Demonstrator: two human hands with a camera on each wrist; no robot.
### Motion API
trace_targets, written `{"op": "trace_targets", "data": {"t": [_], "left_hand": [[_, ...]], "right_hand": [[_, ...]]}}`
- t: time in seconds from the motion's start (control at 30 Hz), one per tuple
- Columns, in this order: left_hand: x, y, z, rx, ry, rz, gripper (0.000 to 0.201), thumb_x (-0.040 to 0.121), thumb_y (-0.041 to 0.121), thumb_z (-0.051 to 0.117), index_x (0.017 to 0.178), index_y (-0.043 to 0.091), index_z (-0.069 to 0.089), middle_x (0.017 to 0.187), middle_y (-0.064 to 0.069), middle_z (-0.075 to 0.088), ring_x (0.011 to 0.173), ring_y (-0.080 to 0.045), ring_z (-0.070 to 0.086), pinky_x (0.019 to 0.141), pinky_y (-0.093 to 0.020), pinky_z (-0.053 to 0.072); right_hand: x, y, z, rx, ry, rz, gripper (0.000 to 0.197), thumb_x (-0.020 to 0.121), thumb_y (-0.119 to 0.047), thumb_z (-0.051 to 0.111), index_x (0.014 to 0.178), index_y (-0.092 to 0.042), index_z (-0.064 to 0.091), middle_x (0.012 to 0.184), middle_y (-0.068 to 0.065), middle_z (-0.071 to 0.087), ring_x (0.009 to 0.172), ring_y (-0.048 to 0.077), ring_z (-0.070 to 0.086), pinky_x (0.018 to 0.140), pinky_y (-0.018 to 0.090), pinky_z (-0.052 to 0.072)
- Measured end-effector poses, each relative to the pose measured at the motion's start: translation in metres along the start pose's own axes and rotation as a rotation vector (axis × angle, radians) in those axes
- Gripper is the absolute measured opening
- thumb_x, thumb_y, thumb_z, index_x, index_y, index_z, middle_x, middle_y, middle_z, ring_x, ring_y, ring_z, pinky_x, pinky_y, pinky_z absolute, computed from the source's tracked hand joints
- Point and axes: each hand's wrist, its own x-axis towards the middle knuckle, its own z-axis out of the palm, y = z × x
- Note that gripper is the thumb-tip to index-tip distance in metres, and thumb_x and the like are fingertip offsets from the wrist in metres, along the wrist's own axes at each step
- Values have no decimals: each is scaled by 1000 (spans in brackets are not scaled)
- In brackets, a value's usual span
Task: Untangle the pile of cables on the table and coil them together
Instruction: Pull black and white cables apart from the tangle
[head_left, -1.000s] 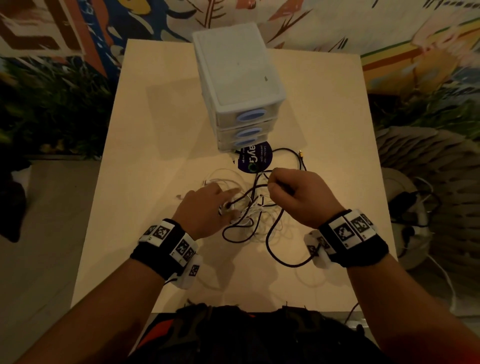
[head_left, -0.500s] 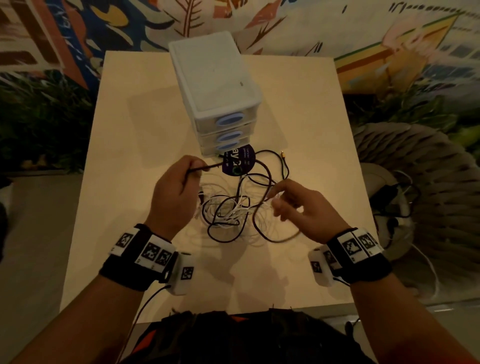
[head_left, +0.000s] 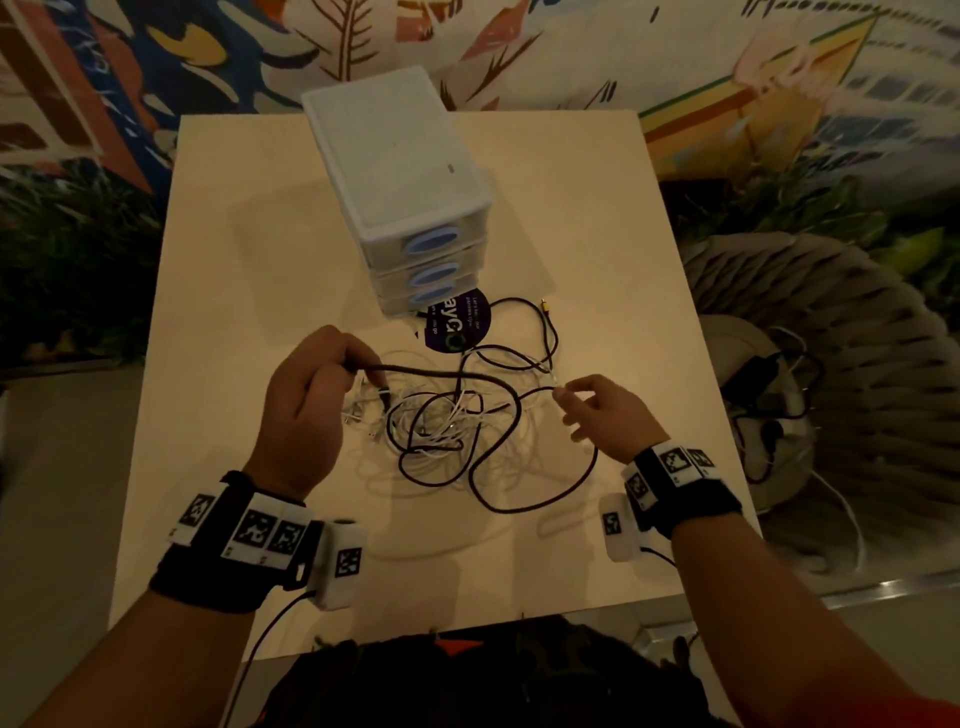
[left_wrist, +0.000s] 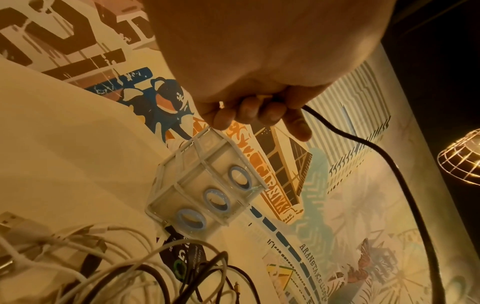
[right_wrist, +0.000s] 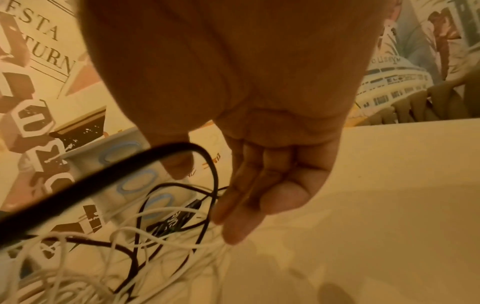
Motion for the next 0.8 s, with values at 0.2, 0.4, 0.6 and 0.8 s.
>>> {"op": "trace_targets", "data": {"t": [0.2, 0.4, 0.6, 0.8], "left_hand": [[-7, -3, -3, 47, -117, 9, 44, 99, 24, 38, 62, 13, 59, 62, 0, 55, 60, -13, 50, 62, -31, 41], [-6, -13, 5, 393, -158, -88, 44, 98, 50, 55, 66, 23, 66, 56, 4, 56, 56, -11, 55, 60, -36, 45], [-1, -23, 15, 518, -243, -271, 22, 97, 40, 63, 119, 41, 63, 60, 5, 52, 57, -8, 52, 56, -29, 38], [10, -41, 26, 695, -460, -419, 37, 108, 39, 38, 122, 23, 68, 112, -7, 72, 103, -28, 64, 84, -36, 46]], "right_hand": [[-5, -7, 4, -38, -4, -66, 17, 98, -31, 57, 95, -22, 71, 72, -3, 71, 62, 11, 66, 64, 27, 52], [-17, 9, -9, 68, 86, -53, 26, 91, -25, 53, 67, -21, 64, 60, -2, 62, 60, 17, 57, 67, 36, 50], [-31, 8, -8, 281, 125, -233, 38, 89, -41, 45, 80, -5, 48, 61, -3, 41, 59, 18, 39, 60, 37, 37], [-30, -6, -4, 121, 113, -295, 46, 104, -45, 48, 75, -11, 54, 56, -4, 40, 55, 12, 39, 62, 34, 37]]}}
